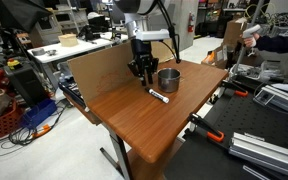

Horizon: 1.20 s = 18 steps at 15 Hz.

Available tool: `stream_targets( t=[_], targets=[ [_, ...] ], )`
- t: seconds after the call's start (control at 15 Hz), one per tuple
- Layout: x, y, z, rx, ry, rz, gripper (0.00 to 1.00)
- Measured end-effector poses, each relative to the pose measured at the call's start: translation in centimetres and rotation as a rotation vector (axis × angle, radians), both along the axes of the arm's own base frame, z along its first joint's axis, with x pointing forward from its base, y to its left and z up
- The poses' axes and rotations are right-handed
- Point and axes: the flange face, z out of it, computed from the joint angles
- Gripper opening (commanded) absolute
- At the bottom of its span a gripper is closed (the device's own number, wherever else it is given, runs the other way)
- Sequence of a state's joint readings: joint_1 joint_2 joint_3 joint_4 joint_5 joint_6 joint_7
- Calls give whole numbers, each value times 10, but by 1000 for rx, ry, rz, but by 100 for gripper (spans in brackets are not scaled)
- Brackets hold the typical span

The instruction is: Take the marker out of the cup

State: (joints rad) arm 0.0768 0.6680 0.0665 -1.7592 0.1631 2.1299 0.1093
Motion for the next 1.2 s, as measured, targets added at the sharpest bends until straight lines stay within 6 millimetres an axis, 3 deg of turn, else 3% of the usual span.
stream_targets(
  t=[0.27,0.33,1.2],
  targets=[
    [4,-3,-4,-3,20,-4,96],
    [5,-3,-4,-3,20,-5,99],
    [12,2,4,-3,0,-8,100]
  ],
)
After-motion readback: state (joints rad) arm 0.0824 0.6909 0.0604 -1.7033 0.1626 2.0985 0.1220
